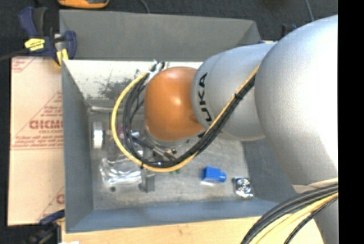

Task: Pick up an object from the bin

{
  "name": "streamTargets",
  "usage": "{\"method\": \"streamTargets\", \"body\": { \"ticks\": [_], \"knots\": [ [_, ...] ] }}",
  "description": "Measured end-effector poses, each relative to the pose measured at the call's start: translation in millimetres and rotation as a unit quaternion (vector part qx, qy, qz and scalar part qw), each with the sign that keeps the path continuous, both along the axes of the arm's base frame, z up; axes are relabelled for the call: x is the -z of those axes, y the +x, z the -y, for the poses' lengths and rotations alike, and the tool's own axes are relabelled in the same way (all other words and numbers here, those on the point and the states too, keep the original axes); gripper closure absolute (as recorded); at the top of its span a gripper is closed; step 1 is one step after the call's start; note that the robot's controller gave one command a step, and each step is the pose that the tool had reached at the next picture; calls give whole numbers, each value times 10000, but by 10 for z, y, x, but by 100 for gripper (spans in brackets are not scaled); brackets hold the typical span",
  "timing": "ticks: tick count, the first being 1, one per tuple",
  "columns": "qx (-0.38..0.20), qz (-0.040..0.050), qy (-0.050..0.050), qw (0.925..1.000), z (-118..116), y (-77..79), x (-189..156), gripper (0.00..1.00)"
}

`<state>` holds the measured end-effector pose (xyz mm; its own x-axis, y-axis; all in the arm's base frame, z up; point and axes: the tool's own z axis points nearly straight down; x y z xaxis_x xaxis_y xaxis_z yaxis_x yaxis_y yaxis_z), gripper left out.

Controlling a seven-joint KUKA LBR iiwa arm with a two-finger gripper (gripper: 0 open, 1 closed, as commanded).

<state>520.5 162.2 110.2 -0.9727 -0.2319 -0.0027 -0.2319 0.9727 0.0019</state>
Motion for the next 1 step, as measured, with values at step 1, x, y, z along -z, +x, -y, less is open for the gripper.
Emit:
{"method": "streamTargets", "body": {
  "ticks": [1],
  "knots": [
    [675, 0, -2, 9977, 62, -106, -82, 0]
  ]
}}
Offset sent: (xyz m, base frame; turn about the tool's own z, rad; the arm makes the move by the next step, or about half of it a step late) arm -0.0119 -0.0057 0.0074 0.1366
